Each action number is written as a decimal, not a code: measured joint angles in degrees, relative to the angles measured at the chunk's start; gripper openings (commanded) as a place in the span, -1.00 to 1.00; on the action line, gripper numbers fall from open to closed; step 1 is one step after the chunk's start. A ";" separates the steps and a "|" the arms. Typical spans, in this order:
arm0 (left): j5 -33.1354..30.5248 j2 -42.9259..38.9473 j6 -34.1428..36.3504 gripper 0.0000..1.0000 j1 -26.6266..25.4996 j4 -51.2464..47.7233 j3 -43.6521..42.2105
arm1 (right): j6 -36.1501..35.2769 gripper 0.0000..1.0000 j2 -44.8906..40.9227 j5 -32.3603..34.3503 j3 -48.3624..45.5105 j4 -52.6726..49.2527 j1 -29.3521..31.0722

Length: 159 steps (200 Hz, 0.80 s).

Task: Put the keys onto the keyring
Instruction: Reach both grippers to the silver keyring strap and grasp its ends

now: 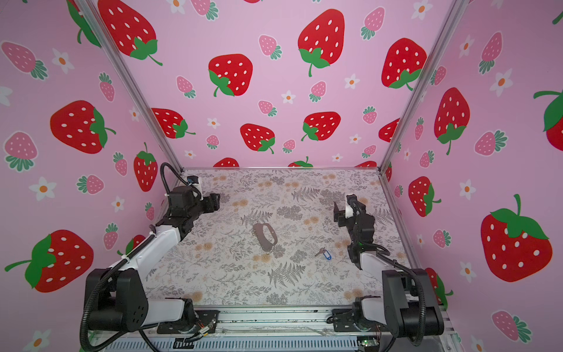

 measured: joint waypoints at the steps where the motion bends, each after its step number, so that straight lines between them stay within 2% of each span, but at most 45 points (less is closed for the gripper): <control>1: 0.17 0.11 0.00 0.33 -0.28 -0.31 0.15 | 0.04 0.40 0.02 -0.22 0.24 -0.42 0.22; 18: 2.80 3.58 -1.46 0.12 -4.02 -4.85 2.54 | -1.01 0.22 1.36 -2.60 3.56 -5.97 5.09; 41: 6.43 9.79 -3.65 0.00 -8.09 -9.01 5.11 | -2.32 0.05 4.85 -5.70 7.76 -12.76 12.37; 91: 13.03 20.72 -6.99 -0.26 -10.43 -12.98 9.25 | -3.50 -0.35 14.53 -12.15 14.99 -23.10 20.96; 124: 15.85 24.98 -7.34 -0.30 -11.80 -13.57 11.63 | -3.65 -0.41 20.37 -14.99 19.50 -27.71 23.26; 159: 12.79 25.05 -4.04 -0.35 -15.78 -17.70 12.59 | -3.63 -0.46 23.17 -16.06 21.49 -30.67 23.82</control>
